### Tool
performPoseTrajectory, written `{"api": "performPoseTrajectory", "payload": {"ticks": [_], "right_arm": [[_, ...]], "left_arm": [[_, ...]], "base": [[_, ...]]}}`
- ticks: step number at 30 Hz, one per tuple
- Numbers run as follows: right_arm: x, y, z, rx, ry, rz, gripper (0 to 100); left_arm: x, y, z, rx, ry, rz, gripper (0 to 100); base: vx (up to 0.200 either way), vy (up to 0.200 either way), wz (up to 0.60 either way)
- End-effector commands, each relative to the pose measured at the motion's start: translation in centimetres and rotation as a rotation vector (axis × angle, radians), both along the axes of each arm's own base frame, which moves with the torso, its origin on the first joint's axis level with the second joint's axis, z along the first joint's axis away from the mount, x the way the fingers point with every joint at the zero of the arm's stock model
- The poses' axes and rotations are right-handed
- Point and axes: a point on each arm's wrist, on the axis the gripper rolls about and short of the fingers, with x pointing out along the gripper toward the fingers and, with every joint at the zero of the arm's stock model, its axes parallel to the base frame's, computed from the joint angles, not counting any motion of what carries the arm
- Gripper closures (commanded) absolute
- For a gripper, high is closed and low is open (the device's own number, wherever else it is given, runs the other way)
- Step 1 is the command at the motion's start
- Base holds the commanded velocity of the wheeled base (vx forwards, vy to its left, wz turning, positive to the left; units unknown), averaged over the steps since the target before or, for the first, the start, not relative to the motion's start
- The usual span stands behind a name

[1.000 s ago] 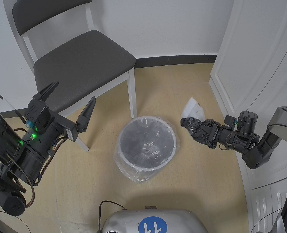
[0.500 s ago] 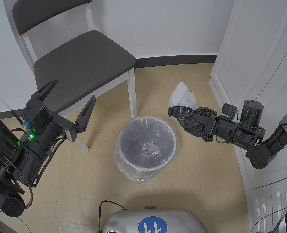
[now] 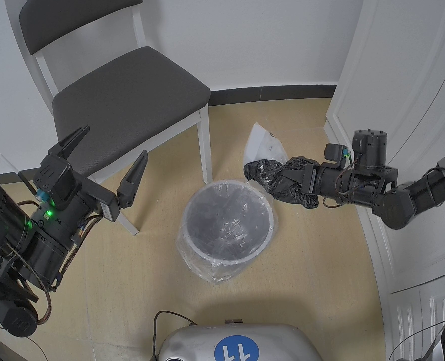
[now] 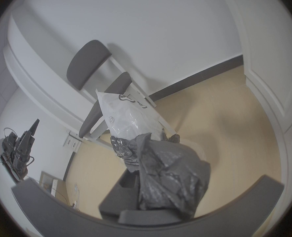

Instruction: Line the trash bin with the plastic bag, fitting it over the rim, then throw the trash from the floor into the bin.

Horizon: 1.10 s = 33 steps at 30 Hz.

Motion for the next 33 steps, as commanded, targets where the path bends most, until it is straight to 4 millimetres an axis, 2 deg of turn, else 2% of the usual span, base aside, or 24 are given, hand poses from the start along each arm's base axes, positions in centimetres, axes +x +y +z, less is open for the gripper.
{"api": "performPoseTrajectory", "payload": {"ticks": [1,3,5,9,12,14,15,17,19,20,23,29,33], "right_arm": [[-0.2,0.5,3.9,-0.081,-0.112,0.04,100],[-0.6,0.5,4.0,-0.111,-0.118,0.053,100],[-1.5,0.6,4.3,-0.222,-0.099,0.1,100],[-1.3,0.9,4.3,-0.442,-0.111,0.128,100],[-0.7,2.3,4.2,-0.648,-0.139,0.112,100],[-0.6,2.8,4.3,-0.664,-0.142,0.125,100],[-0.6,4.0,4.0,-0.689,-0.132,0.163,100],[-0.2,4.8,3.6,-0.739,-0.139,0.199,100],[0.0,5.0,3.4,-0.779,-0.151,0.212,100],[0.3,5.2,3.2,-0.862,-0.181,0.23,100],[0.6,5.4,2.8,-0.915,-0.189,0.262,100],[1.1,7.1,2.0,-0.922,-0.204,0.294,100],[2.6,8.5,0.7,-0.924,-0.213,0.304,100]], "left_arm": [[0.2,0.2,0.0,-0.009,0.005,0.009,0],[0.3,0.2,0.0,-0.011,0.002,0.014,0],[0.4,0.3,0.1,-0.013,-0.002,0.017,0],[0.5,0.2,-0.2,0.003,0.007,0.018,0],[0.6,0.3,0.1,-0.012,-0.001,0.02,0],[0.5,0.5,0.3,-0.019,-0.006,0.025,0],[0.6,0.9,0.4,-0.024,-0.011,0.042,0],[0.6,1.2,0.6,-0.026,-0.017,0.055,0],[0.6,1.3,0.6,-0.027,-0.017,0.056,0],[0.6,1.5,0.7,-0.031,-0.023,0.067,0],[0.4,2.4,1.2,-0.036,-0.043,0.095,0],[0.1,3.4,1.6,-0.033,-0.069,0.099,0],[-0.2,3.9,1.4,-0.017,-0.068,0.084,0]], "base": [[0.0,0.0,0.0],[0.0,0.0,0.0],[0.0,0.0,0.0],[0.0,0.0,0.0],[0.0,0.0,0.0],[0.0,0.0,0.0],[0.0,0.0,0.0],[0.0,0.0,0.0],[0.0,0.0,0.0],[0.0,0.0,0.0],[0.0,0.0,0.0],[0.0,0.0,0.0],[0.0,0.0,0.0]]}}
